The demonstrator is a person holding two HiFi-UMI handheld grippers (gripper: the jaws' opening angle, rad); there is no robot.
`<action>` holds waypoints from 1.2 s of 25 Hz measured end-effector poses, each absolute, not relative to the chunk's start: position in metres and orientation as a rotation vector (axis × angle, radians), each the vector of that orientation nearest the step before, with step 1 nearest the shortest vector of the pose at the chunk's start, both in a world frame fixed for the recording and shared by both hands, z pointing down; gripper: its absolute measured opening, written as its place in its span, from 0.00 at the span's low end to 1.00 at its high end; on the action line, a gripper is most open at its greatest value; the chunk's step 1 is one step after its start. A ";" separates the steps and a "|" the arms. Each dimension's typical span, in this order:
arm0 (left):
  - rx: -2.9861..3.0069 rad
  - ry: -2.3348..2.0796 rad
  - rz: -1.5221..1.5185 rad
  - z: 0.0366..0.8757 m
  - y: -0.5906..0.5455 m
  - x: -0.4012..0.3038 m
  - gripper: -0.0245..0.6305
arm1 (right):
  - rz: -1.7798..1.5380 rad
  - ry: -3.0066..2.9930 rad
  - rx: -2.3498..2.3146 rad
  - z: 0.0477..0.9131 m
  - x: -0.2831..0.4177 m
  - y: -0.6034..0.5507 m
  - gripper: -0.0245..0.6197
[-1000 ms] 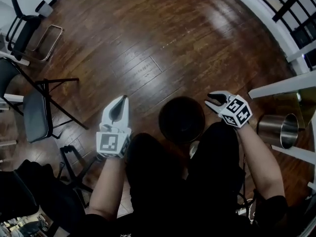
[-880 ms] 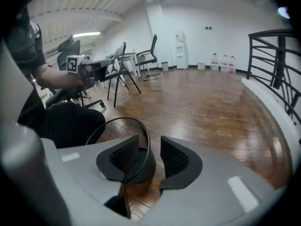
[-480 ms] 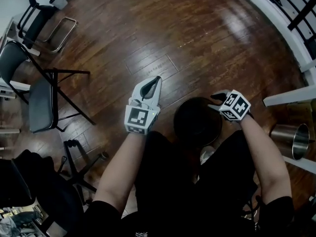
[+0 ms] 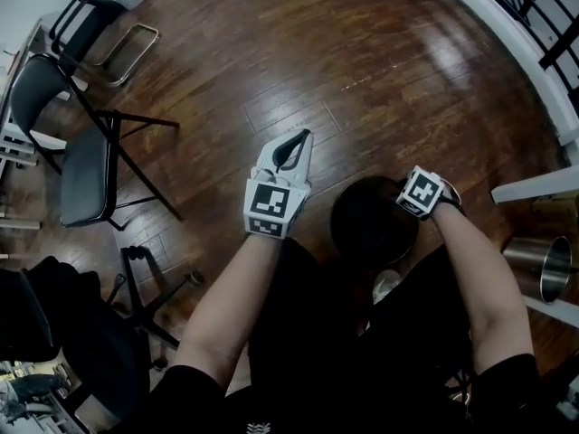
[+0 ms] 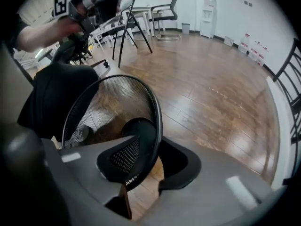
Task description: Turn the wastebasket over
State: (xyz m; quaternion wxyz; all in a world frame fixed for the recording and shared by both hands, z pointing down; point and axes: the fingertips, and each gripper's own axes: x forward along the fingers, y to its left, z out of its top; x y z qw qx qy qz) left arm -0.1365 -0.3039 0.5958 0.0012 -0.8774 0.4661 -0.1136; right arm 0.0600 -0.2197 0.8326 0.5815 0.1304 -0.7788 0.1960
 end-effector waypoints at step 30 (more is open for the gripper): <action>-2.772 1.351 -0.336 0.584 -0.291 -0.114 0.04 | -0.275 -1.765 0.809 0.775 0.050 -0.257 0.10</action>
